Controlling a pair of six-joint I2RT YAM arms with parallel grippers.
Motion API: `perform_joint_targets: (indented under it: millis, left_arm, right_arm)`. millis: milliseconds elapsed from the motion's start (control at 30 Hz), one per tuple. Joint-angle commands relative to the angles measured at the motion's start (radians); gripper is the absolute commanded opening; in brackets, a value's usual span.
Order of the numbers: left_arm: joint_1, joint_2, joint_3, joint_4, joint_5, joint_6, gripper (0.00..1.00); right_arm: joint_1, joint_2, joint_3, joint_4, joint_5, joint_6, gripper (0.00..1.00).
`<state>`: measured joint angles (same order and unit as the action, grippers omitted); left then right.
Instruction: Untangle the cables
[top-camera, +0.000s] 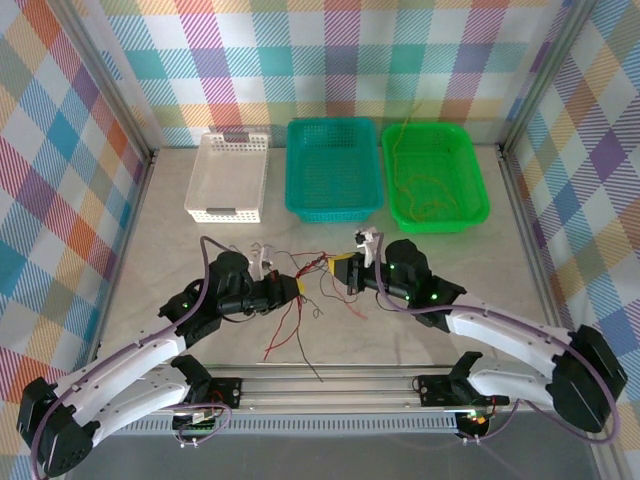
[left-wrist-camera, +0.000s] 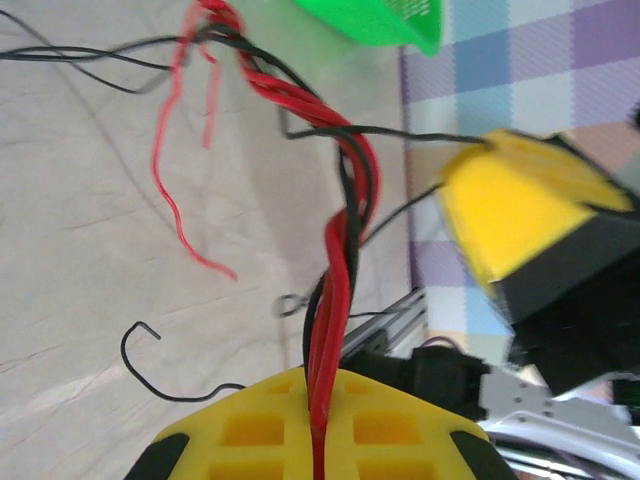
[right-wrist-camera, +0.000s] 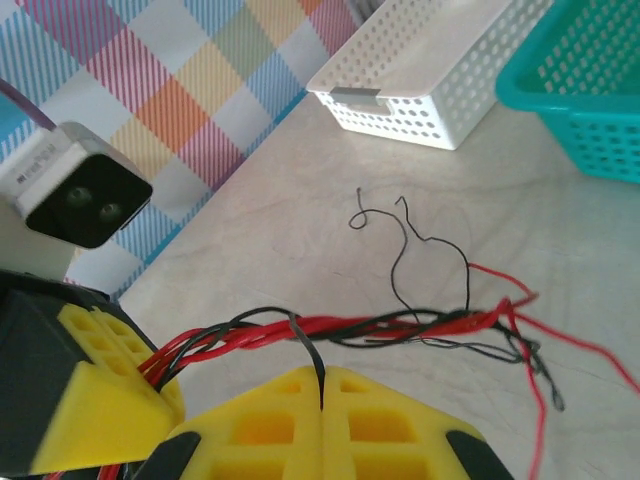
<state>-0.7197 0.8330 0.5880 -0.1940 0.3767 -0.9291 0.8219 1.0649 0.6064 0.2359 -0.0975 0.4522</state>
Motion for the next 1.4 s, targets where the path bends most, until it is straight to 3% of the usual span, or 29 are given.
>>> perform_joint_targets:
  millis: [0, 133, 267, 500, 733, 967, 1067, 1167, 1300, 1367]
  left_arm:
    - [-0.004, 0.001, 0.046, -0.146, -0.027, 0.100, 0.00]
    - [0.003, 0.038, 0.078, -0.239, -0.049, 0.184, 0.00]
    - [0.011, 0.082, 0.118, -0.341, -0.094, 0.274, 0.00]
    - [0.038, 0.140, 0.166, -0.465, -0.205, 0.351, 0.00]
    - [0.164, 0.139, 0.137, -0.526, -0.298, 0.327, 0.00]
    - [0.281, 0.124, 0.077, -0.440, -0.315, 0.246, 0.00]
    - [0.290, 0.171, 0.077, -0.391, -0.313, 0.240, 0.00]
    - [0.290, 0.234, 0.084, -0.344, -0.286, 0.242, 0.00]
    - [0.290, 0.294, 0.082, -0.275, -0.227, 0.243, 0.00]
    - [0.289, 0.314, 0.084, -0.244, -0.198, 0.244, 0.01]
  right_arm:
    - [-0.034, -0.078, -0.012, -0.132, 0.078, -0.044, 0.00]
    - [-0.101, -0.180, 0.018, -0.298, 0.133, -0.048, 0.00]
    - [-0.244, -0.268, 0.088, -0.487, 0.135, -0.026, 0.00]
    - [-0.434, -0.318, 0.224, -0.738, 0.138, -0.034, 0.00]
    - [-0.554, -0.343, 0.333, -0.905, 0.218, -0.046, 0.00]
    - [-0.661, -0.369, 0.427, -1.010, 0.249, -0.029, 0.00]
    - [-0.668, -0.376, 0.455, -1.009, 0.176, -0.021, 0.00]
    - [-0.668, -0.382, 0.467, -0.960, 0.019, -0.028, 0.00]
    - [-0.669, -0.342, 0.444, -0.871, -0.265, -0.053, 0.00]
    - [-0.666, -0.298, 0.418, -0.835, -0.414, -0.036, 0.08]
